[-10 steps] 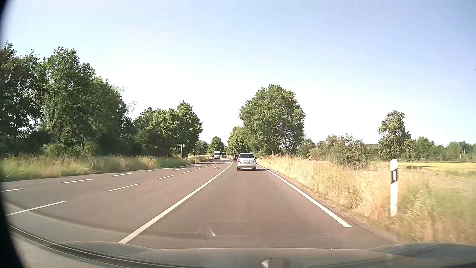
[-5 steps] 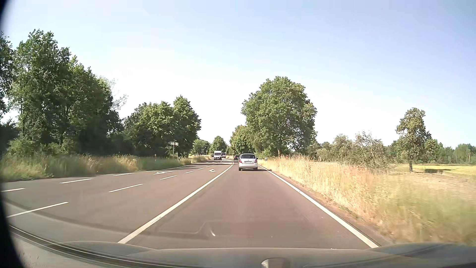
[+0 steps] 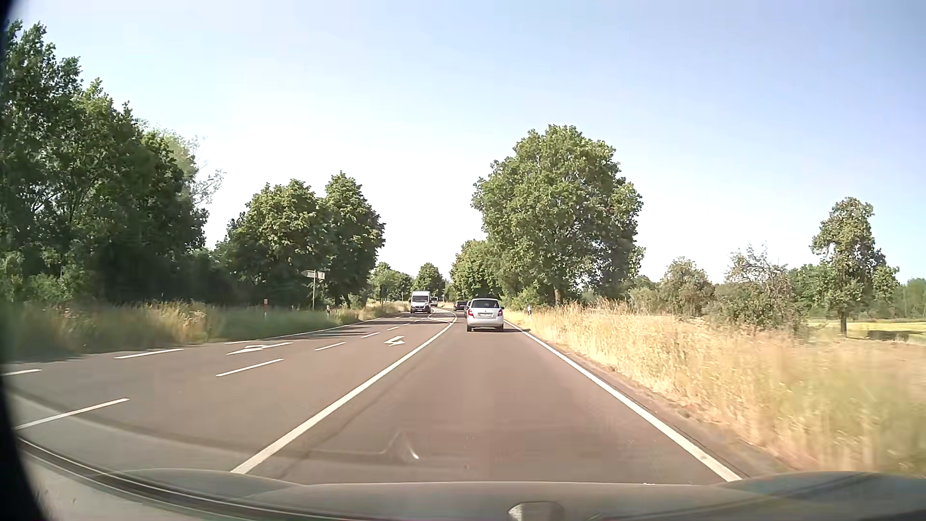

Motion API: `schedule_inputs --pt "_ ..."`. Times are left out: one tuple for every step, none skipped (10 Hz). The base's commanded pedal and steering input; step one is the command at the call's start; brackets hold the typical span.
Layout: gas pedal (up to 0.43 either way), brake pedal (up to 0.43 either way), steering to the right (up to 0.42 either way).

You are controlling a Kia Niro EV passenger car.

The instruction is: Follow the waypoints while adhering to traffic rules and regulations

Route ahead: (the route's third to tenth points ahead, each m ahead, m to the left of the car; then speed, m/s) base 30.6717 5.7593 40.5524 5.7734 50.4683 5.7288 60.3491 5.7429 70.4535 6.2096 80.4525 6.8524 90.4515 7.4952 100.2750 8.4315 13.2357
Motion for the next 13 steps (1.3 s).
schedule_inputs --pt "0.177 0.018 -0.007" --pt "0.177 0.018 -0.007" --pt "0.169 0.018 -0.007" --pt "0.169 0.018 -0.007" --pt "0.169 0.018 -0.007" --pt "0.157 0.018 -0.007" --pt "0.157 0.018 -0.007" --pt "0.157 0.018 -0.007" --pt "0.157 0.018 -0.007" --pt "0.157 0.018 -0.007" --pt "0.157 0.018 -0.006" --pt "0.150 0.018 -0.006" --pt "0.150 0.018 -0.006"
